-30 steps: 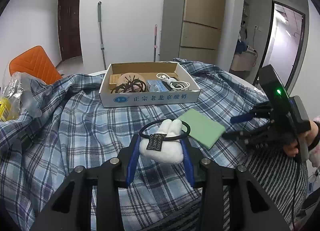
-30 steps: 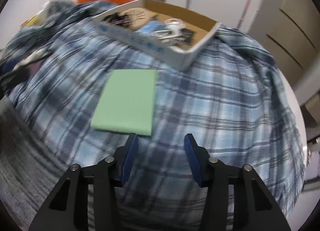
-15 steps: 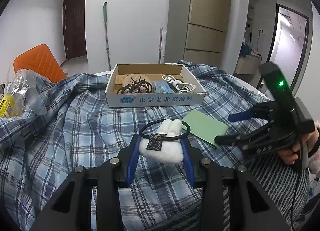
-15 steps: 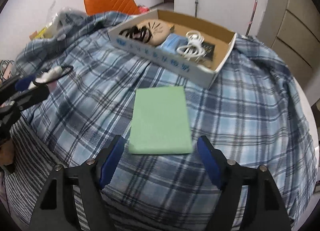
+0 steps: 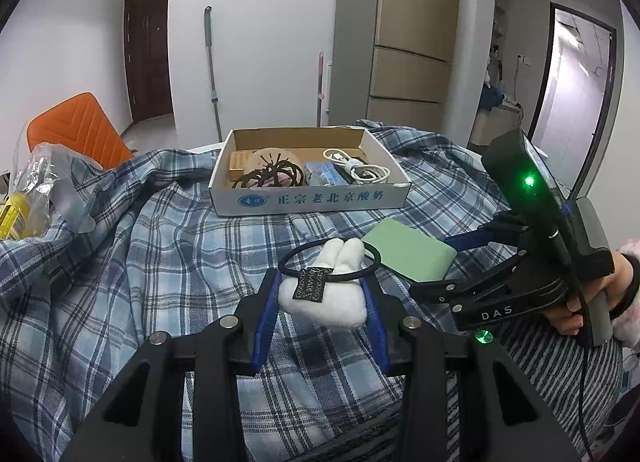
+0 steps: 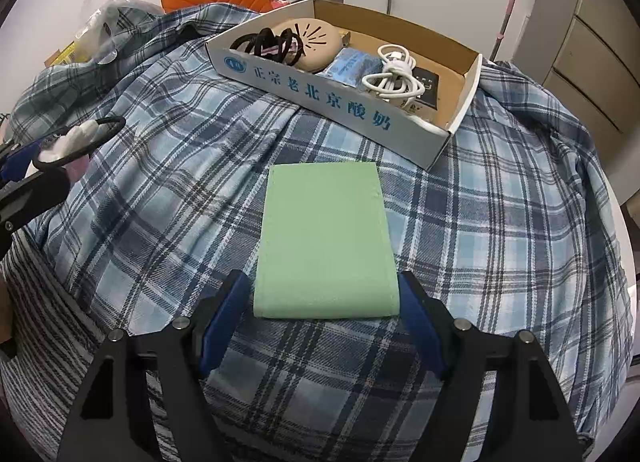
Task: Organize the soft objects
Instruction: 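Grasp the white cloth item with the left tool while the right tool grasps the green pad, then carry the white cloth item and green pad into the box and open both tools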
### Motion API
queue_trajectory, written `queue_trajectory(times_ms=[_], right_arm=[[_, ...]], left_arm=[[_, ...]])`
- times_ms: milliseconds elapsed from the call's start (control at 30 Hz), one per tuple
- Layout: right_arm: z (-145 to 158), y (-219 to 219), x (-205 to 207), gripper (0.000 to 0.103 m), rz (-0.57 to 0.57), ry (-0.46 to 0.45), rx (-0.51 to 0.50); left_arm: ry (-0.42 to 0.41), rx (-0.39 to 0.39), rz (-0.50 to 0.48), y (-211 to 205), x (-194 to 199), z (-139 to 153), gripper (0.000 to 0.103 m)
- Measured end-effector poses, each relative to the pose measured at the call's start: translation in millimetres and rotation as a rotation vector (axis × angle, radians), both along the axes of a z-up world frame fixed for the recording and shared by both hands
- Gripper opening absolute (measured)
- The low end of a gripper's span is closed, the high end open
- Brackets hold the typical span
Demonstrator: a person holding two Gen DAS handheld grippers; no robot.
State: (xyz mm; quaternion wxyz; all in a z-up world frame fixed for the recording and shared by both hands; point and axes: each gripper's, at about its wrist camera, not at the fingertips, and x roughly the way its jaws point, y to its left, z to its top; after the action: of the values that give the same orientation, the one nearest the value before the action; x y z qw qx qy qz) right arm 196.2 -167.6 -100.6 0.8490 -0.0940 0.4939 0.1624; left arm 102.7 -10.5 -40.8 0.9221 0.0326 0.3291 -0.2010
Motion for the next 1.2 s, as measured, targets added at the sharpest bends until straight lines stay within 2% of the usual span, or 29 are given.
queue_trajectory(times_ms=[33,167,367,533,600,833,1000,1200], right_arm=[[0,-1,0,0.069,-0.002,-0.004,0.001],[4,-4,-3,0.068,-0.003,-0.021,0.019],[25,-6,-19,0.068,0.021,-0.134,0.014],[52,-9,-34,0.068,0.044,-0.229,0.043],[65,-10,-33,0.068,0.044,-0.251,0.066],[113,-15,-17,0.068,0.012,-0.359,0.131],[135,-17,6,0.068,-0.017,-0.407,0.152],[145,-12,40,0.068,-0.028,-0.403,0.149]], left_arm=[[-0.001,0.000,-0.001,0,0,0,0.042],[-0.004,-0.006,0.003,1,0,1,0.042],[-0.032,0.004,0.011,0,-5,6,0.042],[-0.158,0.058,0.010,-9,-21,29,0.042],[-0.184,0.046,0.004,-12,-20,44,0.042],[-0.251,-0.002,0.016,-19,2,91,0.042],[-0.258,-0.037,0.038,-26,28,120,0.042],[-0.272,0.040,0.047,-50,65,138,0.042]])
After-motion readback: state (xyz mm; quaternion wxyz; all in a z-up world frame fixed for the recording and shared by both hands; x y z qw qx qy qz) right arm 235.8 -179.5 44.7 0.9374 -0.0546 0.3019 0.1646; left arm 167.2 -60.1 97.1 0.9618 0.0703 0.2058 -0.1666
